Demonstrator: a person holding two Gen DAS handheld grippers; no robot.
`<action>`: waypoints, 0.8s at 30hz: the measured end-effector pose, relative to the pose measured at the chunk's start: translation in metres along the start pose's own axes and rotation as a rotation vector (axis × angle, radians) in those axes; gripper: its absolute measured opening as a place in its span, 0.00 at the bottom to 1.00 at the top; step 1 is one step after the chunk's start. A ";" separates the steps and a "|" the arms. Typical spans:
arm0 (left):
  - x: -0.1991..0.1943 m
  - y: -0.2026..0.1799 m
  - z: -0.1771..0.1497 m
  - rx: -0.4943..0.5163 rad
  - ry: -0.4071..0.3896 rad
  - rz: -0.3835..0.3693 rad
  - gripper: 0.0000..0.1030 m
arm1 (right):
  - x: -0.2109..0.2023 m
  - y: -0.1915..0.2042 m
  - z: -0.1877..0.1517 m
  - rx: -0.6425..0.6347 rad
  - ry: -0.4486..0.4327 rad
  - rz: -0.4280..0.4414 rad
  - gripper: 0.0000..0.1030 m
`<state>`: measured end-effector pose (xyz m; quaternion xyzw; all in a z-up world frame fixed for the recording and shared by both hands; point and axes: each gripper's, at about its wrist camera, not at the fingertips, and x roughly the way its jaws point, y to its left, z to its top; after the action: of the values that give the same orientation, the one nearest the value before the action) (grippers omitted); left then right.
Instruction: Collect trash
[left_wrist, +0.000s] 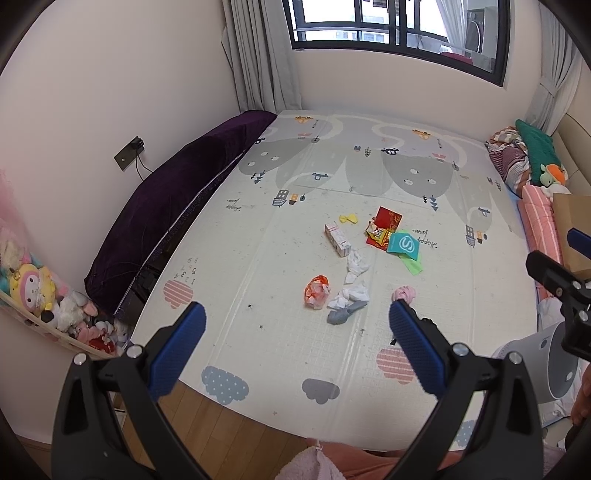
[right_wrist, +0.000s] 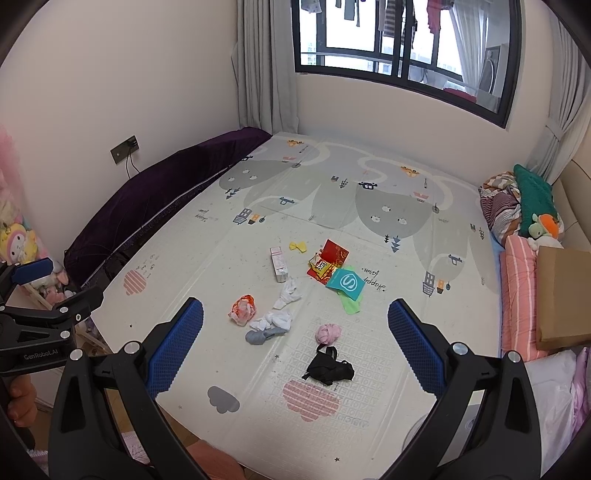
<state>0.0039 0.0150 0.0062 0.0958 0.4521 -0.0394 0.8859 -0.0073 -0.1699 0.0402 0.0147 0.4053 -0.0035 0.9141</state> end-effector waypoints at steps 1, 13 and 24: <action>-0.002 -0.002 -0.003 -0.001 0.000 0.000 0.96 | -0.001 0.000 -0.001 0.000 -0.001 -0.001 0.94; -0.003 -0.002 -0.005 -0.002 -0.002 0.001 0.96 | -0.007 -0.002 -0.007 -0.002 -0.007 -0.004 0.94; -0.004 -0.008 -0.007 -0.003 0.004 -0.003 0.96 | -0.008 -0.002 -0.013 -0.007 0.002 -0.021 0.94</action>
<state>-0.0059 0.0087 0.0044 0.0940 0.4541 -0.0400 0.8851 -0.0222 -0.1715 0.0370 0.0072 0.4063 -0.0116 0.9137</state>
